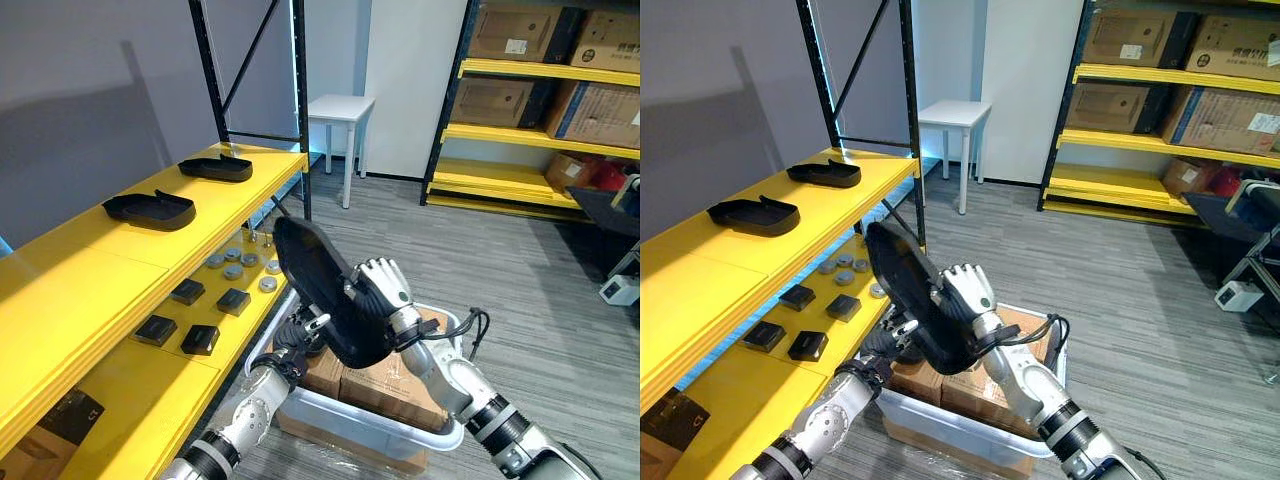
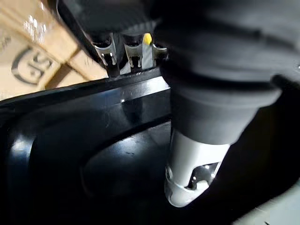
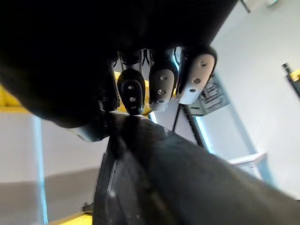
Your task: Walk over and take plastic housings, then place them on the shelf
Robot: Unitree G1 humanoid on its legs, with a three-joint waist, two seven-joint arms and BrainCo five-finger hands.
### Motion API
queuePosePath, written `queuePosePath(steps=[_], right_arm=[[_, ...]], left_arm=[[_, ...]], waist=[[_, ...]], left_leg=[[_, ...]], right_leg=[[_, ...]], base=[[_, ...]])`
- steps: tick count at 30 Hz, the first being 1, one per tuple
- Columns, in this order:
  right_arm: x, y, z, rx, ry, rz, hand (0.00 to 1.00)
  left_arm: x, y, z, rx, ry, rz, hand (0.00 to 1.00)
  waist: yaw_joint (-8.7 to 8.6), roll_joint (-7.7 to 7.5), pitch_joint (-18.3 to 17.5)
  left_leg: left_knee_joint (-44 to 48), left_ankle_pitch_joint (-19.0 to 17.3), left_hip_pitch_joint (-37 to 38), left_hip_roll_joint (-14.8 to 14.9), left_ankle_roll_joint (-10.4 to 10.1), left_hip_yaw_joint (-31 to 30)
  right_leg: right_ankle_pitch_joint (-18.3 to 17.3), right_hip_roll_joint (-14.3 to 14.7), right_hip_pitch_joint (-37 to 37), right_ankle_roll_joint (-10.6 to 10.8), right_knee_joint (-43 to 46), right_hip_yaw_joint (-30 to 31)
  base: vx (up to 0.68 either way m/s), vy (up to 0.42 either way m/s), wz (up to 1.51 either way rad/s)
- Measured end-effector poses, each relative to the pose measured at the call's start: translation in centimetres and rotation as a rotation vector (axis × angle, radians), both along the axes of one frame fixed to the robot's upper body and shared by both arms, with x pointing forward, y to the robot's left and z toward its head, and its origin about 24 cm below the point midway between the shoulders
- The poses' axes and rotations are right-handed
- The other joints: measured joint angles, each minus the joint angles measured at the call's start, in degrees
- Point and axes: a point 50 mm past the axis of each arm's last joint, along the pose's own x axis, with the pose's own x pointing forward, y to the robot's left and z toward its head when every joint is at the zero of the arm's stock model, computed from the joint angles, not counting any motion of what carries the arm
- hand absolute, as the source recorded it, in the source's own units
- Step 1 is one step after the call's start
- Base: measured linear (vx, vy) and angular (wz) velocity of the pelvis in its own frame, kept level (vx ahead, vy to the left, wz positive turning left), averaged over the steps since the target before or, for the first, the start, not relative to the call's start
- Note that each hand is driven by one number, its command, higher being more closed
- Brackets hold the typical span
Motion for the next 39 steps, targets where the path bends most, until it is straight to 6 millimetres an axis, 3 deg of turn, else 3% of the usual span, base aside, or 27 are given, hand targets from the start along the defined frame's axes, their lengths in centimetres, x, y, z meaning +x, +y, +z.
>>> queuePosePath(steps=[1, 2, 8, 14, 18, 22, 23, 30, 33, 35, 37, 38, 39], right_arm=[[0.0, 0.1, 0.0, 0.003, -0.001, 0.002, 1.00], [-0.1, 0.1, 0.1, 0.008, -0.006, 0.006, 1.00], [-1.2, 1.0, 0.4, 0.066, -0.035, 0.054, 1.00], [-2.0, 2.3, 0.1, 0.149, -0.010, 0.095, 1.00], [-3.9, 4.7, -0.9, 0.180, 0.028, 0.238, 1.00], [-4.9, 6.1, -1.7, 0.218, 0.088, 0.298, 1.00], [-4.9, 6.2, -1.6, 0.225, 0.088, 0.301, 0.00], [-4.9, 5.2, -2.1, 0.302, 0.118, 0.252, 0.00], [-4.3, 2.8, -3.1, 0.392, 0.177, 0.131, 0.00], [-4.3, 1.4, -4.1, 0.455, 0.233, 0.070, 0.00], [-4.5, 1.5, -4.3, 0.472, 0.257, 0.078, 0.00], [-4.5, 1.7, -4.2, 0.491, 0.263, 0.083, 0.00], [-4.6, 1.7, -4.2, 0.500, 0.267, 0.085, 0.00]], left_arm=[[0.1, -0.1, 0.1, -0.004, 0.002, 0.011, 0.00], [0.2, -0.3, 0.2, -0.008, 0.000, 0.023, 1.00], [1.5, -0.1, 1.6, -0.065, -0.026, 0.151, 1.00], [2.0, 0.5, 1.6, -0.158, -0.015, 0.285, 1.00], [2.3, 1.0, 1.3, -0.273, 0.025, 0.377, 1.00], [2.3, -0.2, 1.5, -0.336, 0.004, 0.329, 1.00], [2.3, -0.5, 1.6, -0.361, -0.013, 0.301, 1.00], [1.6, -2.1, 2.6, -0.452, -0.085, 0.222, 1.00], [0.5, -1.7, 3.2, -0.453, -0.142, 0.262, 1.00], [0.1, 0.2, 4.0, -0.327, -0.214, 0.376, 1.00], [0.1, 0.5, 4.5, -0.244, -0.248, 0.407, 1.00], [-0.3, 0.8, 4.7, -0.131, -0.278, 0.453, 1.00], [-0.5, 1.1, 4.7, -0.083, -0.288, 0.475, 1.00]], waist=[[0.09, -0.01, 0.0], [0.10, -0.01, 0.0], [-0.14, 0.01, 0.0], [0.08, 0.00, 0.0], [-0.14, -0.02, -0.1], [0.07, -0.03, 0.0], [-0.05, -0.03, 0.0], [-0.16, 0.06, 0.0], [-0.21, 0.28, 0.2], [-0.21, 0.87, 0.4], [-0.15, 1.43, 0.7], [-0.05, 2.13, 0.9], [0.09, 2.15, 0.9]], left_leg=[[0.0, 0.0, 0.0, 0.1, -0.1, 0.0], [0.0, 0.0, 0.0, 0.2, -0.2, 0.0], [0.0, 0.0, 0.1, 0.8, -0.5, 0.2], [0.0, 0.0, 0.2, 0.9, -0.6, 1.0], [0.0, 0.0, 0.5, 1.0, -0.6, 1.8], [0.0, -0.1, 0.5, 1.2, -0.8, 1.8], [0.0, -0.2, 0.5, 1.3, -0.8, 1.8], [0.0, 0.3, -2.1, 1.3, -1.0, -0.6], [-0.2, 2.9, -5.8, 0.6, -0.9, -2.3], [-0.1, 0.2, -8.2, 2.1, 2.4, 11.0], [1.3, -0.1, -9.4, 3.7, 3.8, 22.5], [3.4, 0.3, -10.0, 5.7, 4.3, 32.4], [4.1, 0.8, -10.0, 6.1, 4.9, 35.6]], right_leg=[[0.0, 0.1, 0.0, -0.1, 0.0, 0.0], [0.1, 0.2, 0.0, -0.1, 0.0, 0.0], [0.2, 0.7, -0.1, -0.3, 0.0, 0.2], [0.3, 0.8, -0.4, -0.4, 0.0, 1.1], [0.3, 0.9, -0.4, -0.4, 0.0, 1.7], [0.3, 1.0, -0.4, -0.4, 0.0, 1.7], [0.3, 1.1, -0.5, -0.4, 0.0, 1.7], [0.2, 1.4, -1.7, -0.5, 0.0, -0.6], [-0.7, 0.9, -1.6, -0.5, 0.2, -6.8], [-1.6, -0.2, -0.8, 0.2, 0.3, -13.9], [-2.2, -1.5, -0.2, 1.1, 0.9, -17.8], [-3.8, -2.9, 0.2, 2.5, 3.0, -21.5], [-4.3, -3.6, 0.3, 3.0, 4.0, -22.5]], base=[[0.00, 0.000, 0.00], [0.00, 0.000, 0.00], [0.00, -0.002, -0.01], [0.02, 0.004, -0.06], [0.02, 0.008, -0.08], [0.00, 0.000, 0.00], [0.00, 0.000, 0.00], [0.00, -0.007, 0.16], [0.00, -0.018, 1.05], [0.04, 0.039, 1.48], [0.11, 0.077, 1.49], [0.18, 0.110, 1.42], [0.27, 0.149, 1.24]])
